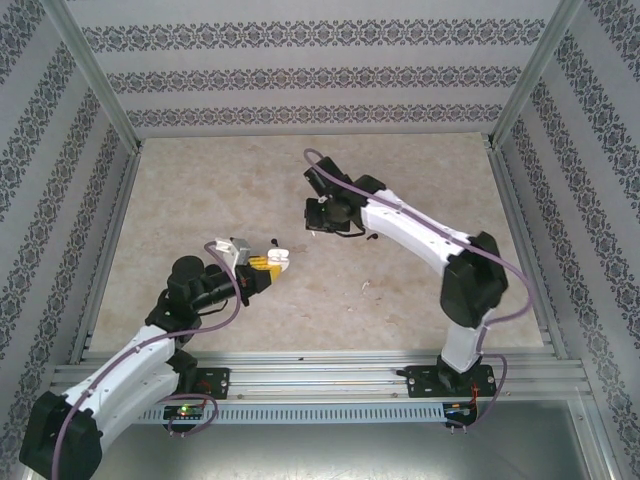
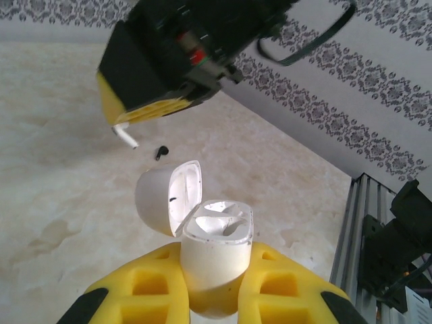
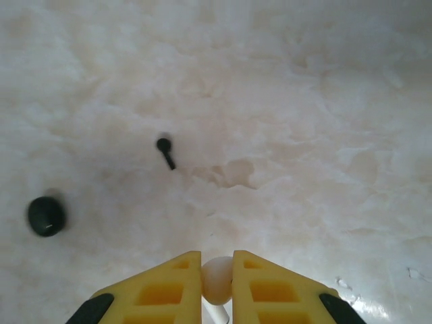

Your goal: Insert the wireless bluetooth earbuds into the charging case

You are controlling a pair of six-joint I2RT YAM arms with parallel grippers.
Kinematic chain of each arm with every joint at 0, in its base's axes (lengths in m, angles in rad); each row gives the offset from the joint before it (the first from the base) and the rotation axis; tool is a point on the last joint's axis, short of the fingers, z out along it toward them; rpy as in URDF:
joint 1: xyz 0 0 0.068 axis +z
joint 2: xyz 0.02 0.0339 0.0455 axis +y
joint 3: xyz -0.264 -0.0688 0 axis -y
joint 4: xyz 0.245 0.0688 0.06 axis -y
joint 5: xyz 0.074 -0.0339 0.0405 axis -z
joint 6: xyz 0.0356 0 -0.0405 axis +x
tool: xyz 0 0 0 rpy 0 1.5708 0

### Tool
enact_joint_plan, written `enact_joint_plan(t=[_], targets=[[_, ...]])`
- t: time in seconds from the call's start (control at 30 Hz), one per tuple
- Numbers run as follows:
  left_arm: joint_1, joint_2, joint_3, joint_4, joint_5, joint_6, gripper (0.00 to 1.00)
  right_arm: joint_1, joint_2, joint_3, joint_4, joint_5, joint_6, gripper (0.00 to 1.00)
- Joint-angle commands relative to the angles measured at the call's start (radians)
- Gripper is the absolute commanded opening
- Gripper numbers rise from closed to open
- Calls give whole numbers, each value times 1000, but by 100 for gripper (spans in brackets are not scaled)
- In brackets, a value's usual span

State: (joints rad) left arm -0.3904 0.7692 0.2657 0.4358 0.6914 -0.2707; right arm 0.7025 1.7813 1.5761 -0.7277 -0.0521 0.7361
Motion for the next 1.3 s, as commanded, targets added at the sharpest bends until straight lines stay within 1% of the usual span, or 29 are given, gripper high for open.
enact_joint_plan(t=[0.0,0.07,0.17,0.3,0.43,0.63,0.77,0.97,1.27], targets=[[13,60,10,247,57,-2,0,6,-127,-72,69,-39,4,14],[12,95,16,311,64,-2,0,17,-198,-112,100,-50,18,14],[13,127,28,363,59,-7,0,33,-284,-162,144,-54,44,13],[12,152,54,370,63,-9,0,69,-373,-216,225,-69,64,13],[13,149,69,355,61,-16,0,116,-417,-236,291,-61,78,13],[13,135,76,346,47,-26,0,192,-407,-239,402,-28,83,13],[12,132,83,345,43,-30,0,223,-388,-237,449,-11,85,13],[13,133,87,358,15,-42,0,252,-390,-255,474,30,89,13],[13,135,77,420,-12,-87,0,268,-405,-306,510,93,109,13]])
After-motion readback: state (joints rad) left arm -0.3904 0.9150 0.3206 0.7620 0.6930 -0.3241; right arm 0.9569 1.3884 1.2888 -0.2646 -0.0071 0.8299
